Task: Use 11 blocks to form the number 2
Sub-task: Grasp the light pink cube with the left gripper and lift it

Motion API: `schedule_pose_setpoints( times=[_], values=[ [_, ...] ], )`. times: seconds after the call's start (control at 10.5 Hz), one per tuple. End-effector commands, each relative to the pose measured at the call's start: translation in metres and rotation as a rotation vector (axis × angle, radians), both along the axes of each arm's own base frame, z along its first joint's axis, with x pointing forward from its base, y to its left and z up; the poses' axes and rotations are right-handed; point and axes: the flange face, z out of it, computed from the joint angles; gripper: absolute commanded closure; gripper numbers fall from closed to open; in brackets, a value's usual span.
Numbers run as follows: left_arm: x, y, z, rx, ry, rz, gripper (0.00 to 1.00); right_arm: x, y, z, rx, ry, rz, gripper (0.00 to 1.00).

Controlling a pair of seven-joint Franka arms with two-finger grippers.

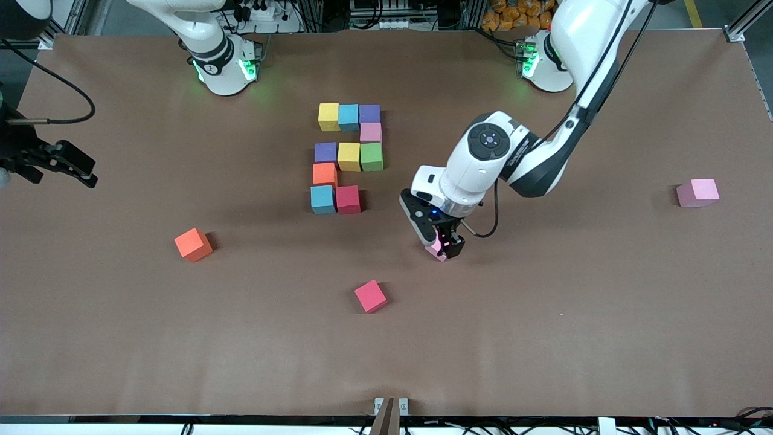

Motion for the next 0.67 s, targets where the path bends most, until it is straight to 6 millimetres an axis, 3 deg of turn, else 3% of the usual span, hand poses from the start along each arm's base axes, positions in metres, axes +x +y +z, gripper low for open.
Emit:
schedule_pose_setpoints(
  times=[0.0,0.29,0.48,0.57],
  values=[
    [-0.020,0.009,-0.009,0.001,0.013,0.009,0.00,0.000,-0.008,0.032,0.003,0.018,0.019,0.00],
    [-0.028,0.022,-0.030,0.004,0.042,0.060,0.00,-0.003,-0.004,0.035,0.027,0.029,-0.047,0.00],
    [-0.024,0.054,-0.050,0.019,0.027,0.090,0.00,-0.006,-0.002,0.033,0.029,0.052,-0.060,0.00],
    [-0.023,0.057,-0.052,0.016,0.022,0.098,0.00,-0.008,0.003,0.034,0.029,0.053,-0.050,0.00]
  ],
)
